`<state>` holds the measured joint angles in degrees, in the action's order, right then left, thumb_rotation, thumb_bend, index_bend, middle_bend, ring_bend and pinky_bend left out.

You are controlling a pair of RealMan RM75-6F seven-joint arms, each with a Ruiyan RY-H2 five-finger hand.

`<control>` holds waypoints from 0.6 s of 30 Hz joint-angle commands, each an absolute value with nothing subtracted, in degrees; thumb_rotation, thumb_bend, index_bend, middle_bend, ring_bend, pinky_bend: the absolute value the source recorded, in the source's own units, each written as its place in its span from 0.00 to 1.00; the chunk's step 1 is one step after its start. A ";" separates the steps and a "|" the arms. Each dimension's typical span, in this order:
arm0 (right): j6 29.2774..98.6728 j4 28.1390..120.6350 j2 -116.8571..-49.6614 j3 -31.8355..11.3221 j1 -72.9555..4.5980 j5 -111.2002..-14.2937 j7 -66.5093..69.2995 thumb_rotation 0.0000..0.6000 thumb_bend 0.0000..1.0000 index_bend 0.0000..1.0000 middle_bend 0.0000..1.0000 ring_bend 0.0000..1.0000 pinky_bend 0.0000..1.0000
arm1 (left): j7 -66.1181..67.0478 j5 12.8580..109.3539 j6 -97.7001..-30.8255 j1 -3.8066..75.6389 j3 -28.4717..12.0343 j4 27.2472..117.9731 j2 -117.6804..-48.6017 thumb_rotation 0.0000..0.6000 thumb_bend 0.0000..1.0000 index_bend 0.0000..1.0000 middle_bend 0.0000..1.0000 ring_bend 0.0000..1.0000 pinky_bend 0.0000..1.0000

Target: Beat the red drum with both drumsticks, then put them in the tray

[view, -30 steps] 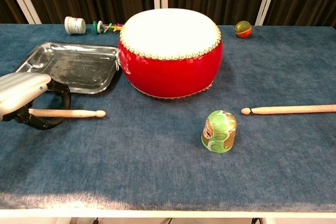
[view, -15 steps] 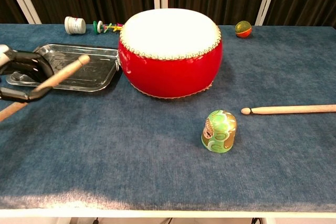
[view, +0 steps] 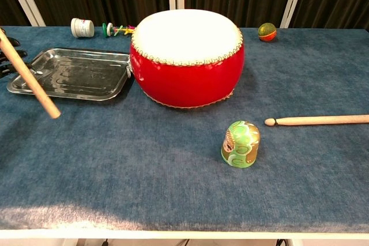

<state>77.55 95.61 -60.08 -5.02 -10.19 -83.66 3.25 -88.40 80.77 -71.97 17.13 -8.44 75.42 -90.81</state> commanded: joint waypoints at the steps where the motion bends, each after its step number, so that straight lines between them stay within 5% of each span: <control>1: 77.23 95.57 -60.31 -4.92 -10.32 -83.53 3.05 1.00 0.19 0.33 0.36 0.22 0.40 | -103.05 82.56 -69.06 16.70 -9.03 72.23 -89.96 1.00 0.48 0.44 0.44 0.41 0.41; 7: 77.31 95.37 -60.79 -5.05 -10.41 -83.45 3.98 1.00 0.19 0.33 0.36 0.22 0.40 | -100.10 81.98 -68.63 17.19 -9.31 71.38 -90.33 1.00 0.45 0.41 0.45 0.43 0.43; 18: 79.22 97.70 -57.42 -7.25 -10.45 -83.04 7.37 1.00 0.19 0.33 0.37 0.22 0.40 | -75.96 79.91 -70.00 17.54 -10.01 82.21 -89.13 1.00 0.22 0.49 0.53 0.51 0.53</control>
<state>79.26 97.48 -57.64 -7.07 -10.37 -83.19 7.17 -81.85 80.68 -69.78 17.24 -9.73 78.34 -89.50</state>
